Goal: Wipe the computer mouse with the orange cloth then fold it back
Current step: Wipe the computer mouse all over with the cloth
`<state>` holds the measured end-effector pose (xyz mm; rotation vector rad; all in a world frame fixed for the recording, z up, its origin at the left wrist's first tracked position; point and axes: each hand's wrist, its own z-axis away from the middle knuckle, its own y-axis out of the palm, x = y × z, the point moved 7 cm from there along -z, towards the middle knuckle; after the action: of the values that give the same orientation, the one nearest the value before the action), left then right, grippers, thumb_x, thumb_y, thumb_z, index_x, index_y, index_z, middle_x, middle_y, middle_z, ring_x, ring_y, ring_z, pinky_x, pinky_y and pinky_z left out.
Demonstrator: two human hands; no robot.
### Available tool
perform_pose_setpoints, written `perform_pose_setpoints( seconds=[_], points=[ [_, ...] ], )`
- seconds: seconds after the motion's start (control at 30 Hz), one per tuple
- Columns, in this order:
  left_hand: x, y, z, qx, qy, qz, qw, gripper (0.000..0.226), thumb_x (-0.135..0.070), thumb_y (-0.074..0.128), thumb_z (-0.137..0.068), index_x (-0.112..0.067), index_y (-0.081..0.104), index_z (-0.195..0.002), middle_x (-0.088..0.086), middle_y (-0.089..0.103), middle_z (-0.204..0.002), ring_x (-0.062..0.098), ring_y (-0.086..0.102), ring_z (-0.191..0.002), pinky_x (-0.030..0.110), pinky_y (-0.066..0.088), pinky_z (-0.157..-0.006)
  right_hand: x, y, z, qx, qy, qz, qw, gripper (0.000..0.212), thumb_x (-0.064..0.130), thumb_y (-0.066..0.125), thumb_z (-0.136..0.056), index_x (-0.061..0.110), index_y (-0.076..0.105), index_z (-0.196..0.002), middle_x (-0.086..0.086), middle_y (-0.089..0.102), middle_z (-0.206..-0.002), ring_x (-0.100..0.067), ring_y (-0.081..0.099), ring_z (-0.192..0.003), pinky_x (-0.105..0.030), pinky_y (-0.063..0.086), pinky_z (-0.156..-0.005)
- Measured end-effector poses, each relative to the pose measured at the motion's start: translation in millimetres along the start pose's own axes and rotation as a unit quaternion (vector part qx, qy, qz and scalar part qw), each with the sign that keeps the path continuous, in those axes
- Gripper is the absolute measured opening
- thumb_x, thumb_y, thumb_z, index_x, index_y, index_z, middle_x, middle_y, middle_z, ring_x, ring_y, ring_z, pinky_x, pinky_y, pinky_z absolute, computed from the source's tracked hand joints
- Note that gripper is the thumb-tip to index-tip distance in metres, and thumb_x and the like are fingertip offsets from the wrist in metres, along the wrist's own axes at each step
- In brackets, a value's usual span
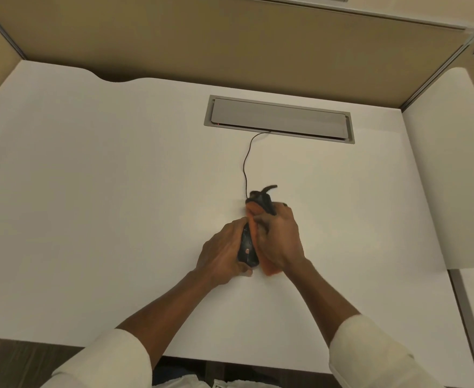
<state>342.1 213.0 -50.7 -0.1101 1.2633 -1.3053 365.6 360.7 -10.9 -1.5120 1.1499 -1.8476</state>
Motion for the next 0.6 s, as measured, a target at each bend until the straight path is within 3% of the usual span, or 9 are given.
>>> perform_pose_setpoints(
  seconds=[0.07,0.13,0.23,0.33,0.43,0.53,0.6],
  points=[
    [0,0,1,-0.003,0.012,0.002,1.000,0.117,-0.052,0.095,-0.064,-0.041,0.026,-0.157,-0.009,0.051,-0.155,0.024,0.060,-0.134,0.041,0.052,-0.107,-8,-2,21,-0.013,0.047,-0.074,0.996,0.030,0.017,0.065,-0.099,0.022,0.076,-0.126,0.000,0.064,-0.127,-0.023,0.054,-0.124,-0.015,0.038,-0.089],
    [-3,0,3,-0.011,0.028,-0.002,1.000,0.108,-0.055,0.087,-0.066,-0.041,0.024,-0.154,-0.008,0.050,-0.154,0.024,0.060,-0.132,0.038,0.052,-0.102,-12,-1,47,-0.012,0.068,-0.121,0.990,0.038,0.017,0.063,-0.099,0.027,0.070,-0.135,0.007,0.056,-0.130,-0.017,0.054,-0.122,-0.019,0.043,-0.093],
    [-2,1,3,-0.018,0.040,-0.009,0.999,0.111,-0.056,0.085,-0.068,-0.037,0.023,-0.159,-0.004,0.048,-0.156,0.025,0.058,-0.134,0.040,0.053,-0.104,-11,1,85,-0.042,0.029,-0.073,0.996,0.044,0.007,0.073,-0.094,0.018,0.071,-0.136,-0.011,0.058,-0.145,-0.029,0.055,-0.130,-0.033,0.045,-0.104],
    [1,3,1,-0.017,0.040,-0.017,0.999,0.119,-0.052,0.091,-0.070,-0.032,0.022,-0.164,-0.002,0.046,-0.160,0.027,0.056,-0.138,0.043,0.052,-0.110,-18,6,109,-0.019,0.053,-0.102,0.993,0.044,0.008,0.077,-0.094,0.020,0.071,-0.136,-0.002,0.055,-0.147,-0.021,0.054,-0.128,-0.026,0.042,-0.104],
    [2,4,-1,-0.008,0.036,-0.023,0.999,0.127,-0.049,0.096,-0.066,-0.031,0.020,-0.166,-0.003,0.043,-0.163,0.027,0.054,-0.140,0.042,0.050,-0.112,-26,-2,115,-0.023,0.090,-0.120,0.988,0.036,0.009,0.077,-0.094,0.027,0.078,-0.125,0.013,0.054,-0.133,-0.010,0.056,-0.116,-0.009,0.039,-0.096],
    [2,5,0,-0.004,0.031,-0.029,0.999,0.135,-0.045,0.099,-0.064,-0.033,0.012,-0.167,-0.005,0.037,-0.167,0.028,0.050,-0.145,0.042,0.048,-0.113,-36,-19,113,-0.037,0.140,-0.204,0.968,0.041,0.008,0.078,-0.092,0.047,0.079,-0.105,0.017,0.066,-0.117,0.000,0.065,-0.102,-0.013,0.050,-0.081],
    [0,4,1,-0.001,0.035,-0.028,0.999,0.141,-0.043,0.099,-0.065,-0.031,0.006,-0.169,-0.005,0.023,-0.175,0.028,0.041,-0.154,0.045,0.046,-0.117,-42,-30,112,-0.035,0.173,-0.294,0.939,0.042,0.008,0.080,-0.090,0.048,0.081,-0.102,0.020,0.071,-0.117,0.005,0.066,-0.104,-0.019,0.053,-0.084]
  ],
)
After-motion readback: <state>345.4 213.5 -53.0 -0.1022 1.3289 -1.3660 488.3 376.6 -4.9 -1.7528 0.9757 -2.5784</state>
